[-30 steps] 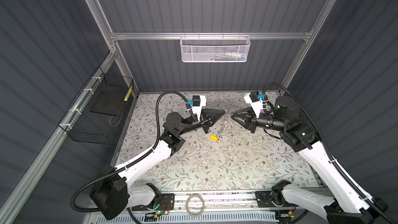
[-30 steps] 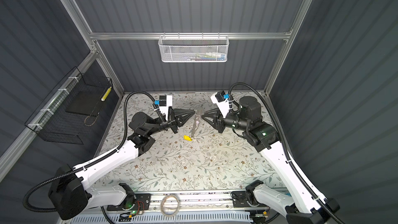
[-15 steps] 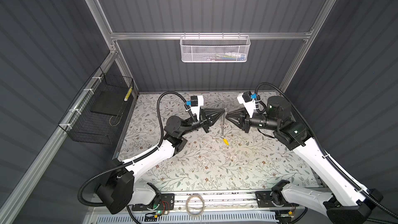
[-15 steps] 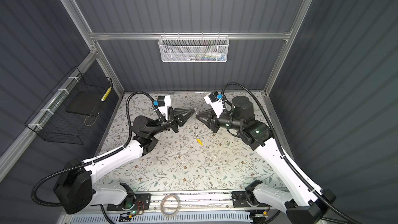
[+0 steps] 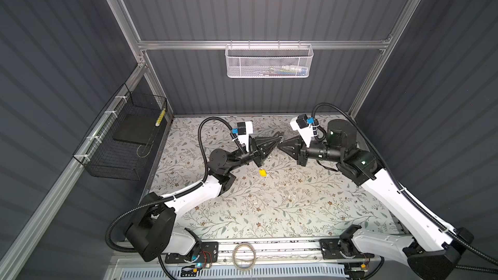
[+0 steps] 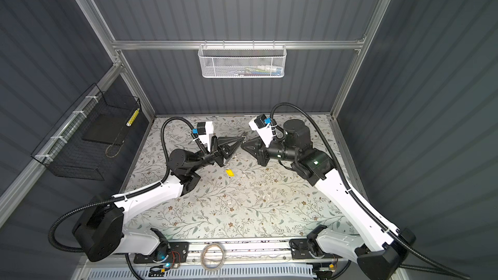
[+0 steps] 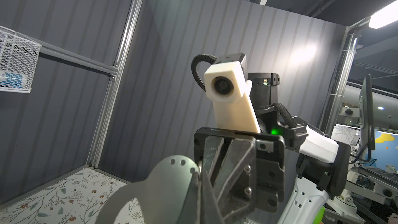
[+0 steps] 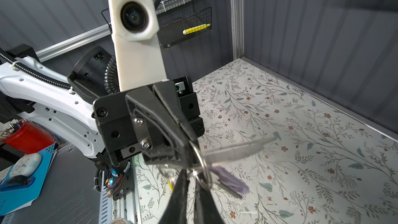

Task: Attach keys to a key ring
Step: Insert the key into the keyring.

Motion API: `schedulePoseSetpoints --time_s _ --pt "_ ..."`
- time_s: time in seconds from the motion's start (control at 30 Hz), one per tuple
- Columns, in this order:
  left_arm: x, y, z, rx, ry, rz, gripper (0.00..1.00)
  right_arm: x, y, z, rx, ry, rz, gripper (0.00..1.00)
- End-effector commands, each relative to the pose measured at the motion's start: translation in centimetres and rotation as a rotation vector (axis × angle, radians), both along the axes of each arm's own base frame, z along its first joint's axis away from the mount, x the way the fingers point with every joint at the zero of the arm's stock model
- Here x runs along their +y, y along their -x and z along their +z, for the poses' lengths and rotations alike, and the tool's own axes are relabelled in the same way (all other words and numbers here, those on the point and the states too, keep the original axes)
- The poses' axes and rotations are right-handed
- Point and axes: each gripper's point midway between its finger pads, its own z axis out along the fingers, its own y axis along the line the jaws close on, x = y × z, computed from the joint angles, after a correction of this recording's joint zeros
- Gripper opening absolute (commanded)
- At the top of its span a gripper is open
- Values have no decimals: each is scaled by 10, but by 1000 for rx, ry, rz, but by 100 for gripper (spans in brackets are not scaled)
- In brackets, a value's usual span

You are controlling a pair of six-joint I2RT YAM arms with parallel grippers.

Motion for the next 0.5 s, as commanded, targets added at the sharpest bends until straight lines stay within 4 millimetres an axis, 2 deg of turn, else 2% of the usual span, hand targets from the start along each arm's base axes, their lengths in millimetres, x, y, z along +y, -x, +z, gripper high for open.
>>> schedulePoseSetpoints --time_s 0.0,0.1,0.13,0.47 --pt "7 5 12 -38 59 5 0 2 6 2 -20 20 25 15" --pt "10 6 13 -43 75 10 0 -5 6 -1 -30 28 -9 25" --pt "10 6 14 -44 74 6 0 -11 10 5 -49 17 -21 26" --pt "2 11 24 -64 41 -51 0 -50 8 4 -23 -25 -156 32"
